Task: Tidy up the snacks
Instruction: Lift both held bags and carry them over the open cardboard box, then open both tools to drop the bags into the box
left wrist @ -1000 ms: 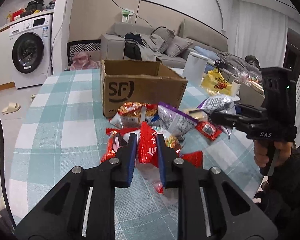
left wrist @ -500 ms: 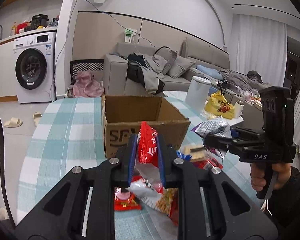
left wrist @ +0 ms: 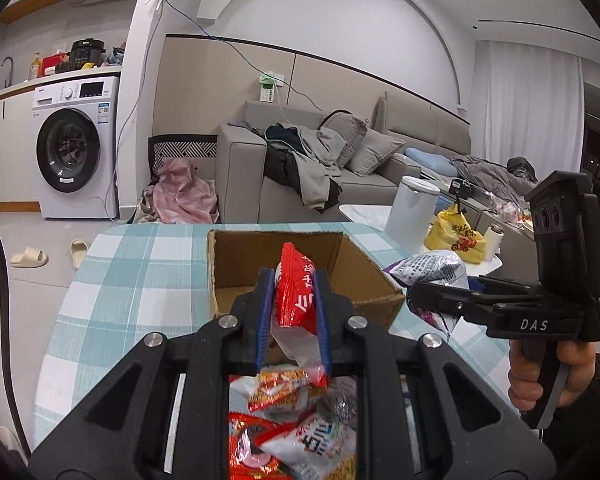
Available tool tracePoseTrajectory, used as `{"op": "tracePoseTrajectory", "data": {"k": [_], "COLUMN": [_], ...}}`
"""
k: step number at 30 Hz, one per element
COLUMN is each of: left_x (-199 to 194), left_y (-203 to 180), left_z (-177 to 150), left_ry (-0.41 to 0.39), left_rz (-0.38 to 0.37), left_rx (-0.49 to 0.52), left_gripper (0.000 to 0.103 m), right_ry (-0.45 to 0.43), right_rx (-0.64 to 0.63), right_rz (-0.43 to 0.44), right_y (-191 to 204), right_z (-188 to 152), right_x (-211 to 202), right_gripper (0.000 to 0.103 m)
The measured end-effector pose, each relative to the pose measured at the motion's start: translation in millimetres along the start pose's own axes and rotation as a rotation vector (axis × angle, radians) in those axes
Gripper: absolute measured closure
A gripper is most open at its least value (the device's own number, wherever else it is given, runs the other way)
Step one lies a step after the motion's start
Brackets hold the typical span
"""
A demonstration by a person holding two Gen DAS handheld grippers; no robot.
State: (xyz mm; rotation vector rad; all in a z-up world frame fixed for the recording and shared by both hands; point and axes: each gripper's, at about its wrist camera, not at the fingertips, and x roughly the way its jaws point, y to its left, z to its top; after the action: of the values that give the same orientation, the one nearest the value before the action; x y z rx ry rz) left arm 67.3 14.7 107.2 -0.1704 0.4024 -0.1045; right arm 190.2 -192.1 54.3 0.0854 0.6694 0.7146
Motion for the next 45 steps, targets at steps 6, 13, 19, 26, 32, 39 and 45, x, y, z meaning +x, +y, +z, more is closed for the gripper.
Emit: {"op": "tracePoseTrajectory", "data": {"k": [6, 13, 19, 26, 32, 39, 45], "left_x": [26.8, 60.1, 92.0, 114.3, 119.9, 117.6, 100.0], "left_y": [11.3, 19.7, 23.8, 29.5, 28.7, 25.1, 22.2], "left_z": [18.0, 27.0, 20.2, 7.7, 2.4, 2.0, 2.9], "left_ry": [-0.007, 0.008, 0.044, 0.073, 0.081, 0.099, 0.074], "left_rz": [0.006, 0.027, 0.041, 0.049, 0.05, 0.064, 0.056], "left_rx": [-0.023, -0.03, -0.029, -0.033, -0.023, -0.005, -0.004], "left_gripper": [0.086, 0.086, 0.086, 0.086, 0.086, 0.085, 0.028], "right_ry": [0.002, 0.006, 0.032, 0.073, 0.089, 0.082, 0.042], "right_rx": [0.02, 0.071, 0.094, 0.11, 0.11, 0.058, -0.007], "right_rz": [-0.003, -0.008, -0.018, -0.032, -0.014, -0.036, -0.045], "right_y": [-0.3, -12.4, -19.6, -34.5, -47.5, -43.6, -29.9], "right_z": [15.3, 29.5, 38.6, 41.3, 43.8, 44.2, 40.0], "right_x": [15.6, 37.4, 57.9, 78.1, 87.2, 87.0, 70.2], "right_gripper": [0.042, 0.042, 0.042, 0.042, 0.042, 0.036, 0.016]}}
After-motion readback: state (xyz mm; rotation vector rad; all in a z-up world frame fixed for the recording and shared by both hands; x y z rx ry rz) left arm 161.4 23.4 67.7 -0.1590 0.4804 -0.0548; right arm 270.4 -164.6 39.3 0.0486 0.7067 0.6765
